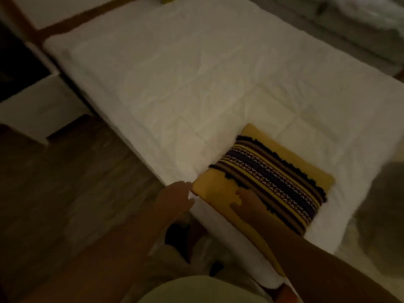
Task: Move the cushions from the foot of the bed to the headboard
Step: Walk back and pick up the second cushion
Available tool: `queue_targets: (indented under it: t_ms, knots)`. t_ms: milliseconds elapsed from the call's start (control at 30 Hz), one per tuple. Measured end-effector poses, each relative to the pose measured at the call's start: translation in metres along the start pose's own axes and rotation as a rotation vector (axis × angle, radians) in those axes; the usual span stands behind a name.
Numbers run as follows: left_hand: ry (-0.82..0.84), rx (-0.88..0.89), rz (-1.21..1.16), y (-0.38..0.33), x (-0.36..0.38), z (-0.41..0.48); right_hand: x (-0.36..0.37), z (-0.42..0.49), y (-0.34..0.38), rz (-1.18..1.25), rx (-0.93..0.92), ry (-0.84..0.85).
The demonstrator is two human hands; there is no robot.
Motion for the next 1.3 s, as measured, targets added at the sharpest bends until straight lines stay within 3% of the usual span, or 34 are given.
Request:
queue_targets:
  t_ms: [267, 533, 800, 1133, 1300]
  knots:
    - [0.178, 0.229, 0.231, -0.059, -0.040, 0.096, -0.034, 0.005, -0.064, 0.336, 0.301, -0.216]
    - [0.183, 0.376, 0.284, -0.159, -0.028, 0.137, -0.048, -0.001, -0.159, 0.507, 0.467, -0.316]
    - [0.177, 0.325, 0.282, -0.180, -0.023, 0.185, -0.049, 0.007, -0.206, 0.623, 0.527, -0.336]
    - [0.265, 0.243, 0.207, -0.160, 0.002, 0.259, -0.027, 0.024, -0.250, 0.816, 0.692, -0.413]
    - [0.226, 0.182, 0.207, -0.148, 0.022, 0.294, 0.002, 0.037, -0.267, 0.938, 0.769, -0.428]
Point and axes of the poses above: each hand's wrist, its own z-axis towards the middle knuckle, its own x-axis out of the palm, y = z × x, the point moved 3 cm from there along z, towards the middle knuckle, and after that the axes turned 1 degree about x, right-handed, at the moved point
